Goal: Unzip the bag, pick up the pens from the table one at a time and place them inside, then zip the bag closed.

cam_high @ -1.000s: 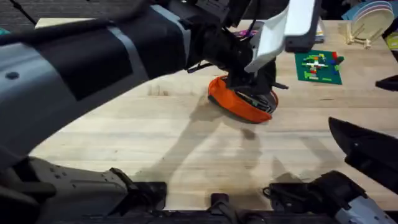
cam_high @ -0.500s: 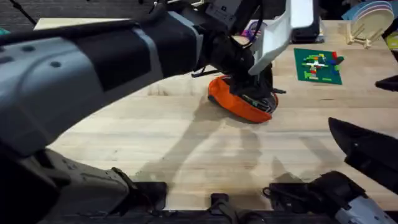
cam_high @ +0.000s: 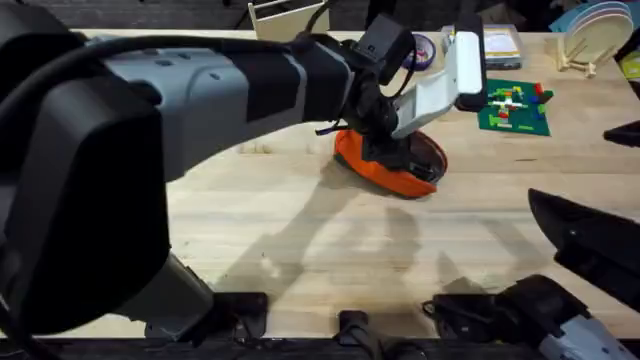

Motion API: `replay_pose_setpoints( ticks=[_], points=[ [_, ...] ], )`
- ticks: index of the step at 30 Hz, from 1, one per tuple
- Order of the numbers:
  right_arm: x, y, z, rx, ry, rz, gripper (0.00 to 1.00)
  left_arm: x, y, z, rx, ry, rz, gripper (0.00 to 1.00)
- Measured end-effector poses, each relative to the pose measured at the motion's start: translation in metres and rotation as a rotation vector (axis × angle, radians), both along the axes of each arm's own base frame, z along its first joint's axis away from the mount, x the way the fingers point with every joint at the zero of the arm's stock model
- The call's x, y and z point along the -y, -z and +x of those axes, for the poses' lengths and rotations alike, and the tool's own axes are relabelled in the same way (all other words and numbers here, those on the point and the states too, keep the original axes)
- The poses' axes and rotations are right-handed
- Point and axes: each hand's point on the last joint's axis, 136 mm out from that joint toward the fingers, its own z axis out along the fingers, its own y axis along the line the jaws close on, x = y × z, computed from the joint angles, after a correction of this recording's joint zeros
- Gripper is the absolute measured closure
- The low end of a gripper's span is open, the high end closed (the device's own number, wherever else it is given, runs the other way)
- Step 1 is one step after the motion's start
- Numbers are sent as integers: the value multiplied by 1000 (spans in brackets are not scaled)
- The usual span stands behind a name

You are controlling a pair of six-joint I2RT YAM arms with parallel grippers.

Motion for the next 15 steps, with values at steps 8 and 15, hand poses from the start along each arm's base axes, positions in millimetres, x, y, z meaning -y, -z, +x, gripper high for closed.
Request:
replay_pose_setpoints(
  ticks=[8,15],
  points=[
    [0,0,0,0,0,0,3,-1,1,2,20,2,11,90],
    [0,0,0,0,0,0,3,-2,1,3,22,0,14,8]
  ],
)
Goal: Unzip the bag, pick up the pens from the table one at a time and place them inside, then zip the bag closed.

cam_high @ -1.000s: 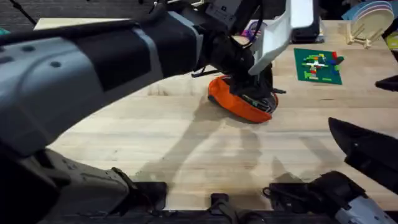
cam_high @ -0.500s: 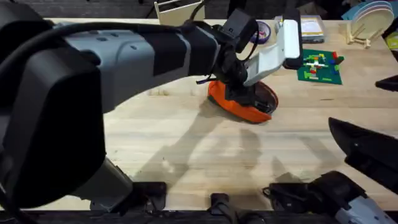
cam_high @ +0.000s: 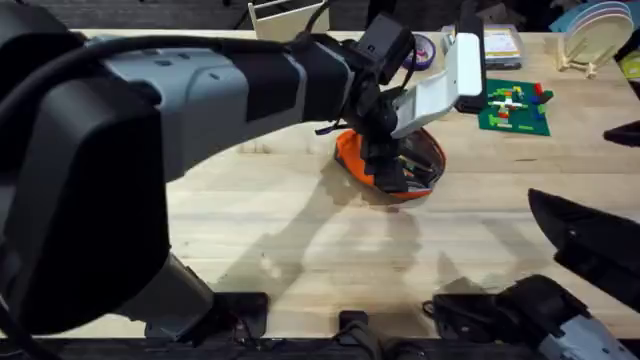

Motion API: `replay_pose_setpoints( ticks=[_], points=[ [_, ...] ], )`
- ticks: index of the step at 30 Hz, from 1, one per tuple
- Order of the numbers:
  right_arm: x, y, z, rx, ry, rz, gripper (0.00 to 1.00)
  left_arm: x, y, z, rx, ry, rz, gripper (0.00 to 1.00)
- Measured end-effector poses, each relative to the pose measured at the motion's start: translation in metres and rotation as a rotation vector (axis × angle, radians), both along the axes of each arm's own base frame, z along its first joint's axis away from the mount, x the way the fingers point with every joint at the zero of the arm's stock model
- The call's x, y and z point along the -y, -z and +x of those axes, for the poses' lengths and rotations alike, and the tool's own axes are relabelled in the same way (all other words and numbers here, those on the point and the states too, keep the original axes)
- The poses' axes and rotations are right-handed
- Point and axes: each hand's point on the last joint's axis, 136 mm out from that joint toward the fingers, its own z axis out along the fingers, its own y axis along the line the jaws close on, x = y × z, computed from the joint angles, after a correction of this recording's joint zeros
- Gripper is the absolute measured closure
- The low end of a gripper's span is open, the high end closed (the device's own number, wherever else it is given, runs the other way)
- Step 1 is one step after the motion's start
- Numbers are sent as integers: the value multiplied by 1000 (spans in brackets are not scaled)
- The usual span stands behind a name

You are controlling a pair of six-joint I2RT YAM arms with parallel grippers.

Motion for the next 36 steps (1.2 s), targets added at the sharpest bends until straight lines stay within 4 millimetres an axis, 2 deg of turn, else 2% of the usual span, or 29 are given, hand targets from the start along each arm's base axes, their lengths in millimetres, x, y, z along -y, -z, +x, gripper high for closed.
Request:
replay_pose_setpoints(
  ticks=[9,11,15,18,19,25,26,33,35,36],
  points=[
    [0,0,0,0,0,0,3,-1,-3,1,5,-5,-3,8],
    [0,0,0,0,0,0,3,-3,-10,3,15,-14,-13,9],
    [0,0,0,0,0,0,3,-16,-39,9,53,-49,-45,8],
    [0,0,0,0,0,0,3,-32,-60,12,76,-83,-61,8],
    [0,0,0,0,0,0,3,-48,-73,14,81,-117,-64,8],
    [0,0,0,0,0,0,3,-78,-84,18,64,-189,-48,8],
    [0,0,0,0,0,0,3,-95,-89,21,54,-232,-41,8],
    [0,0,0,0,0,0,3,-138,-102,20,31,-284,-49,8],
    [0,0,0,0,0,0,3,-166,-101,13,6,-234,-72,9],
    [0,0,0,0,0,0,3,-170,-102,13,8,-226,-84,9]
  ],
)
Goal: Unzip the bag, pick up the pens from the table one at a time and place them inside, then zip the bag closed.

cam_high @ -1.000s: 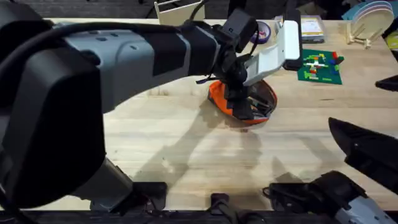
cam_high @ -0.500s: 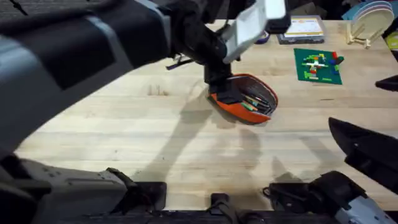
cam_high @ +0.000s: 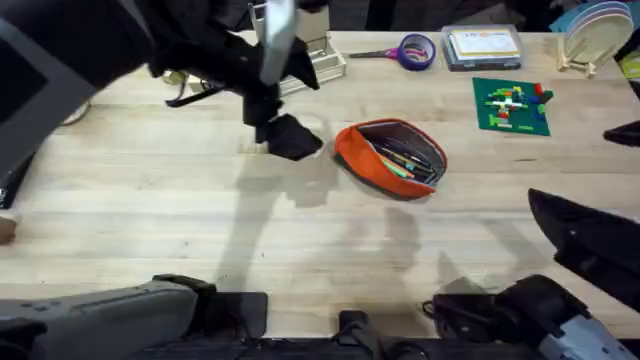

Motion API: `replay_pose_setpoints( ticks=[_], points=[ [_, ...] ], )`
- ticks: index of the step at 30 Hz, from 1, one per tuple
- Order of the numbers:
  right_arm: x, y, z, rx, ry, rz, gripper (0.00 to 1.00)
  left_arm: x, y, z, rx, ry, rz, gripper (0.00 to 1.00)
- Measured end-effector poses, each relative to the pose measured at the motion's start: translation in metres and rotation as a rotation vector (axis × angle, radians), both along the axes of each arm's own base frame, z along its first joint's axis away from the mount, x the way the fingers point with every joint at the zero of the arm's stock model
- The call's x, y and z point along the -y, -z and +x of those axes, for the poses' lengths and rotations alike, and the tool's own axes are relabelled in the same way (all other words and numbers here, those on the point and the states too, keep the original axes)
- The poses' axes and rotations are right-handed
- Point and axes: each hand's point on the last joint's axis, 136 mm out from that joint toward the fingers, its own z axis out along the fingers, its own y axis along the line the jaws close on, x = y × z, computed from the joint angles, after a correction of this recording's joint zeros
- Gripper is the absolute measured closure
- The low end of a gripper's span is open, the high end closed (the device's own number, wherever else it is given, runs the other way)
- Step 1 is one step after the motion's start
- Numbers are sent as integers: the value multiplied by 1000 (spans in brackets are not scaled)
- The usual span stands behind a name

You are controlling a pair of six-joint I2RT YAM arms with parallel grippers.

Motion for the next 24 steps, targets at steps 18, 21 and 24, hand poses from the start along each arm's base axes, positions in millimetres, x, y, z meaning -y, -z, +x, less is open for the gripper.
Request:
replay_pose_setpoints(
  ticks=[18,21,24],
  points=[
    [-2,-4,4,-47,83,128,4,-48,27,19,15,106,-173,7],
    [-4,-5,10,-62,98,148,4,-48,39,23,-20,110,-196,7],
    [-8,-3,19,-95,115,159,4,-47,48,26,-42,112,-209,7]
  ],
)
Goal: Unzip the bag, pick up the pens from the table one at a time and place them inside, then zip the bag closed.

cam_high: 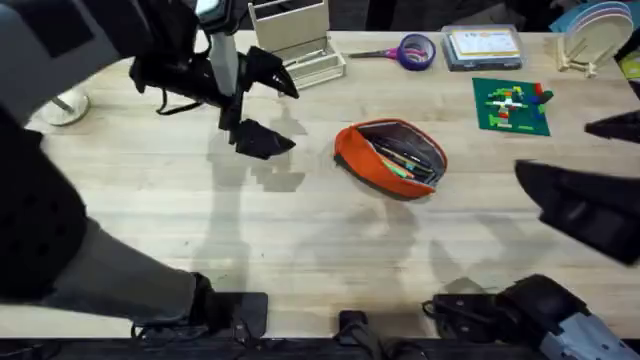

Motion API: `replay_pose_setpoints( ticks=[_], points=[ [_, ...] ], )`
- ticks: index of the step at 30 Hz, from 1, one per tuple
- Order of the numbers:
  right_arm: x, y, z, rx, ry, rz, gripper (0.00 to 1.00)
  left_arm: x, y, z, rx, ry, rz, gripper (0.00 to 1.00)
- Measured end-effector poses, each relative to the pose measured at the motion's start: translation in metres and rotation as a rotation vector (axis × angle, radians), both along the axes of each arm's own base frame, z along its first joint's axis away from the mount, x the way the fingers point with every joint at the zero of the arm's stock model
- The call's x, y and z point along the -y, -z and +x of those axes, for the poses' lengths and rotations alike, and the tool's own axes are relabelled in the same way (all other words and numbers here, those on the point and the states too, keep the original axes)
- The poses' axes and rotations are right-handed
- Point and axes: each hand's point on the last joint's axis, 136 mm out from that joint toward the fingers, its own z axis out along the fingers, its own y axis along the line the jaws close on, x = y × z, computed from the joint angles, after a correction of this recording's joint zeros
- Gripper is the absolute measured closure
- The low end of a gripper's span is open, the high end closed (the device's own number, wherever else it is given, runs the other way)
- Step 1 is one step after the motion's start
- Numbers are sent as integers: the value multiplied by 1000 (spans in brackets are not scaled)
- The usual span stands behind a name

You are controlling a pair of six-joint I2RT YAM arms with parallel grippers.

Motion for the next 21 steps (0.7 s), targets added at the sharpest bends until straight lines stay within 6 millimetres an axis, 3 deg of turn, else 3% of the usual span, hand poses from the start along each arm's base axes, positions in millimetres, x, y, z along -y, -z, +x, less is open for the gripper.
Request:
replay_pose_setpoints(
  ticks=[7,12,21],
  points=[
    [-12,-5,29,-27,39,55,4,1,19,8,-28,4,-12,7],
    [-17,-4,42,-65,78,104,4,1,20,9,-32,4,-14,7],
    [-26,16,64,-227,192,195,3,1,20,9,-31,4,-15,7]
  ],
)
